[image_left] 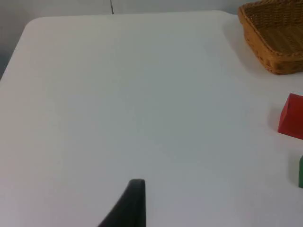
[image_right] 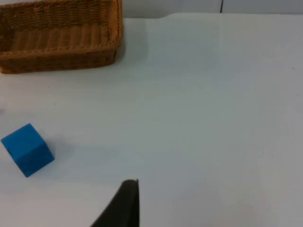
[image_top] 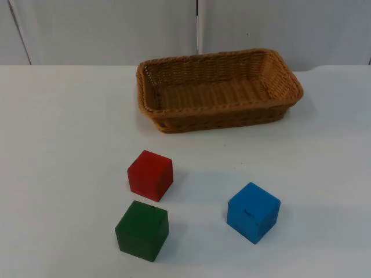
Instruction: Pick up one cube with each hand and place exactly two cubes into the same basket, leaving the remaining cube outside.
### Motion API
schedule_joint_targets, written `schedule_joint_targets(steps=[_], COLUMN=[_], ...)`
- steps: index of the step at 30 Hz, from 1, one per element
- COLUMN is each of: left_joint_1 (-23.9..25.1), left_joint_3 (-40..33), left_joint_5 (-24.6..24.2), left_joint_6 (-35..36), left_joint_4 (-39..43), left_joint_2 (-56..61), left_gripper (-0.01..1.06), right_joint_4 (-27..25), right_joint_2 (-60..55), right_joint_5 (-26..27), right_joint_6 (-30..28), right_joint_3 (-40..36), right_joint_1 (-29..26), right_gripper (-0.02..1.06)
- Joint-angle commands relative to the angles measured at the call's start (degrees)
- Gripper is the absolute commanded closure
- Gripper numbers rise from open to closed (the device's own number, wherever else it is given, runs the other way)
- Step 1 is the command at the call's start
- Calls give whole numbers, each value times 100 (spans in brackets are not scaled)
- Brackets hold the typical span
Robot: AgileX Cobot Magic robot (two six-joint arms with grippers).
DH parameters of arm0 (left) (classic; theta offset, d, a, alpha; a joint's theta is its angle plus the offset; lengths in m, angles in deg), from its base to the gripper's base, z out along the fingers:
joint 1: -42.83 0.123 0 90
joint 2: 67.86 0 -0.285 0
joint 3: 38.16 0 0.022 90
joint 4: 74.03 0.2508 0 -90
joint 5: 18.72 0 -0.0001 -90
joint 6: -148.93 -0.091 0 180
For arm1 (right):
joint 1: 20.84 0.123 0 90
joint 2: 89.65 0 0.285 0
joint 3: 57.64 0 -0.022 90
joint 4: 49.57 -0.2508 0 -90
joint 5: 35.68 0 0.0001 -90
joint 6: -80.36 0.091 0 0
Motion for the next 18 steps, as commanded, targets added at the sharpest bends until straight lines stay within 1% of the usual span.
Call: schedule_joint_targets(steps=[1,7,10,13,18], left_joint_1=[28,28,28,28,28], left_joint_3=[-22,149,395,566,921], left_joint_5=[17,71,104,104,129], left_joint_6=[39,39,39,39,39], left_joint_4=[-126,-214,-214,-214,-214], left_joint_2=[28,28,28,-94,-611], left_gripper=[0,0,0,0,0], right_joint_4=[-10,-19,-23,-35,-35], right_joint_2=[10,10,10,-190,-862], right_joint_5=[44,44,14,14,64], right_joint_6=[2,2,2,2,-9], right_joint_3=[-3,78,242,356,655], right_joint_1=[-35,-35,-35,-35,-35], right_gripper=[-1,-1,-1,-1,-1])
